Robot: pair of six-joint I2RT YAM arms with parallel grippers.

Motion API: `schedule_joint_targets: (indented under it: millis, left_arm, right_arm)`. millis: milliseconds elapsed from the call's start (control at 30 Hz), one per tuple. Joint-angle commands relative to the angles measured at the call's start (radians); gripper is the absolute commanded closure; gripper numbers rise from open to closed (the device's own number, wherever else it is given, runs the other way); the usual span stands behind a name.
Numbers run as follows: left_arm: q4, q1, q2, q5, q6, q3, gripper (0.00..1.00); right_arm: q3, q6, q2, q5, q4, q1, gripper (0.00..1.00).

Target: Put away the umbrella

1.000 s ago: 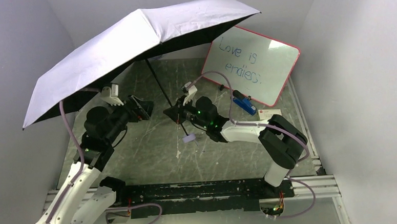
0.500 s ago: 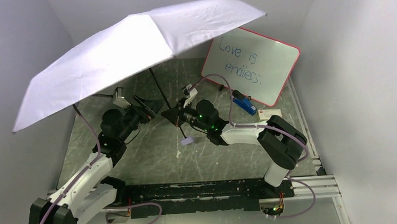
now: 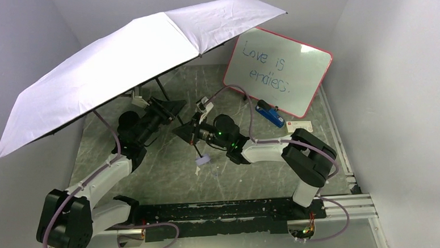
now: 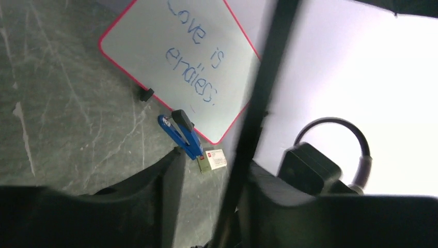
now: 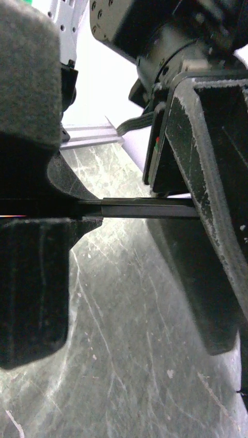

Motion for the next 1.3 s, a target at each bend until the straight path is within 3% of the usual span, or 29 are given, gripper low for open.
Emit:
schedule_joint_targets:
  millis: [0, 100, 200, 400, 567, 733, 900, 1067, 1267]
  left_arm:
    - [0.063, 0.004, 0.01, 0.03, 0.046, 0.047, 0.67]
    - [0.032, -0.002, 0.015, 0.057, 0.1, 0.087, 0.85]
    - [-0.053, -0.002, 0.017, 0.09, 0.202, 0.16, 0.94]
    - [-0.365, -0.002, 0.023, 0.076, 0.477, 0.38, 0.95]
    - [-0.506, -0.002, 0.036, 0.057, 0.647, 0.519, 0.95]
    - [-0.516, -0.002, 0.075, 0.137, 0.731, 0.574, 0.95]
    - [-0.446, -0.002, 0.127, 0.281, 0.703, 0.602, 0.95]
    - [-0.329, -0.003, 0.148, 0.384, 0.626, 0.555, 0.95]
    - [-0.365, -0.019, 0.119, 0.349, 0.705, 0.503, 0.95]
  right_arm:
    - [0.046, -0.017, 0.003, -0.011, 0.113, 0.015, 1.0]
    - [0.053, -0.021, -0.001, 0.0, 0.093, 0.017, 1.0]
    - [0.067, -0.052, -0.024, 0.027, 0.033, 0.017, 0.89]
    - [0.023, -0.128, -0.152, 0.101, -0.057, 0.015, 0.46]
    - [-0.038, -0.172, -0.284, 0.222, -0.196, 0.015, 0.29]
    - [-0.058, -0.162, -0.418, 0.43, -0.375, 0.011, 0.26]
    - [0.02, -0.114, -0.493, 0.569, -0.52, -0.01, 0.23]
    - [0.101, -0.087, -0.515, 0.571, -0.549, -0.023, 0.24]
    - [0.175, -0.051, -0.49, 0.54, -0.555, -0.022, 0.24]
